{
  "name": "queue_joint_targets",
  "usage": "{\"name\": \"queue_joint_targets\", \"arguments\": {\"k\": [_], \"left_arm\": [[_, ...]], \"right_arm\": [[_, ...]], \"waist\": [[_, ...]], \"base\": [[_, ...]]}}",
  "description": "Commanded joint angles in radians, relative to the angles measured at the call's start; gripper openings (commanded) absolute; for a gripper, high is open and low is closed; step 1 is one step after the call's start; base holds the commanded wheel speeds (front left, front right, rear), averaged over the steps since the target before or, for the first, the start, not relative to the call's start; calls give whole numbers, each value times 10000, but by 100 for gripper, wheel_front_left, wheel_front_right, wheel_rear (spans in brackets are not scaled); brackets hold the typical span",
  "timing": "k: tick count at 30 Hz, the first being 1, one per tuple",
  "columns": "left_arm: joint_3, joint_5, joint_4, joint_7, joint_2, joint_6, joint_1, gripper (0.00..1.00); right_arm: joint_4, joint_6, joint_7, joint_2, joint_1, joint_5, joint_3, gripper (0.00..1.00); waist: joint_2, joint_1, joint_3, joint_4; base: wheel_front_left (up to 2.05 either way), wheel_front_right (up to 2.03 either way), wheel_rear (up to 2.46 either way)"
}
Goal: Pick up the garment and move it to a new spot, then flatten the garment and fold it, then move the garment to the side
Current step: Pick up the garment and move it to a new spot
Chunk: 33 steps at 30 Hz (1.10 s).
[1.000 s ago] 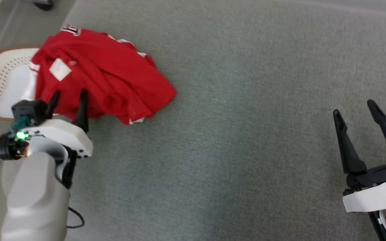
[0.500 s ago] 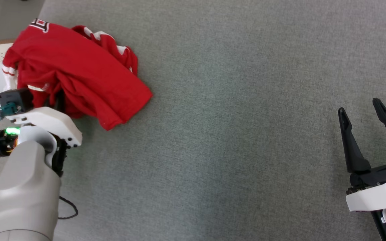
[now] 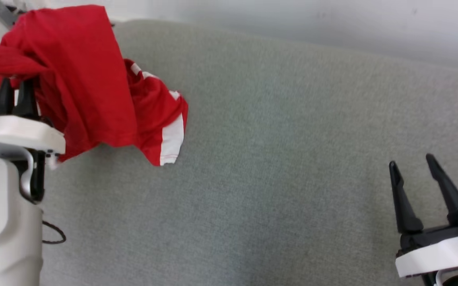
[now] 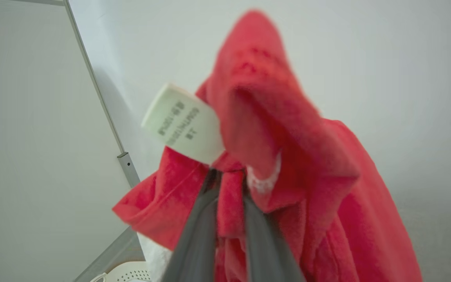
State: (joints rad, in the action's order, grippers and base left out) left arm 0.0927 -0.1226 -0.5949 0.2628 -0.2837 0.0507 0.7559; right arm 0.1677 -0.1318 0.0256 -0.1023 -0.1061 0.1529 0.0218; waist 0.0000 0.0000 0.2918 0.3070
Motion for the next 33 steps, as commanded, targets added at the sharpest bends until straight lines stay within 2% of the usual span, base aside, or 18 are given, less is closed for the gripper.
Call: {"name": "queue_joint_targets", "arguments": {"k": [1,10,12,17,18,21,22,23,25,26,27,33], "left_arm": [[-16,108,641,-51,-59,-8,-356,0],[-256,116,5363,-1656,199,-307,-2712,0],[-325,180,5779,-1812,229,-309,-2965,0],[-1205,182,7341,-2410,663,-66,-3705,0],[-1805,169,7629,-2516,912,132,-3647,0],[-2878,131,7623,-2578,1361,402,-3210,0],[-2878,131,7623,-2578,1361,402,-3210,0],[-3570,91,7405,-2547,1636,516,-2852,0],[-3956,44,7258,-2501,1774,567,-2670,0],[-4609,-9,6893,-2445,1946,631,-2275,0],[-4609,-9,6893,-2445,1946,631,-2275,0],[-6480,-126,5194,-2368,2189,755,-1694,0]], "right_arm": [[-77,21,-99,52,175,46,-45,100],[-328,21,-428,380,508,166,-143,100],[-344,21,-442,406,521,179,-151,100],[-410,21,-599,475,388,222,-179,100],[-430,21,-658,492,262,252,-203,100],[-504,21,-781,506,142,302,-255,100],[-504,21,-781,506,142,302,-255,100],[-553,21,-873,511,-10,356,-256,100],[-597,21,-936,512,-50,403,-262,100],[-687,21,-1035,514,-138,571,-239,100],[-687,21,-1035,514,-138,571,-239,100],[-1092,21,-1438,518,-277,894,-224,100]], "waist": [[0,0,-601,-167],[0,0,-1276,-1067],[0,0,-1288,-1204],[0,0,-1120,-2053],[0,0,-946,-2450],[0,0,-642,-3065],[0,0,-642,-3065],[0,0,-391,-3543],[0,0,-277,-3764],[0,0,-9,-4232],[0,0,-9,-4232],[0,0,731,-5224]], "base": [[0,0,0],[0,0,0],[0,0,0],[0,0,0],[0,0,0],[0,0,0],[0,0,0],[0,0,0],[0,0,0],[0,0,0],[0,0,0],[0,0,0]]}}
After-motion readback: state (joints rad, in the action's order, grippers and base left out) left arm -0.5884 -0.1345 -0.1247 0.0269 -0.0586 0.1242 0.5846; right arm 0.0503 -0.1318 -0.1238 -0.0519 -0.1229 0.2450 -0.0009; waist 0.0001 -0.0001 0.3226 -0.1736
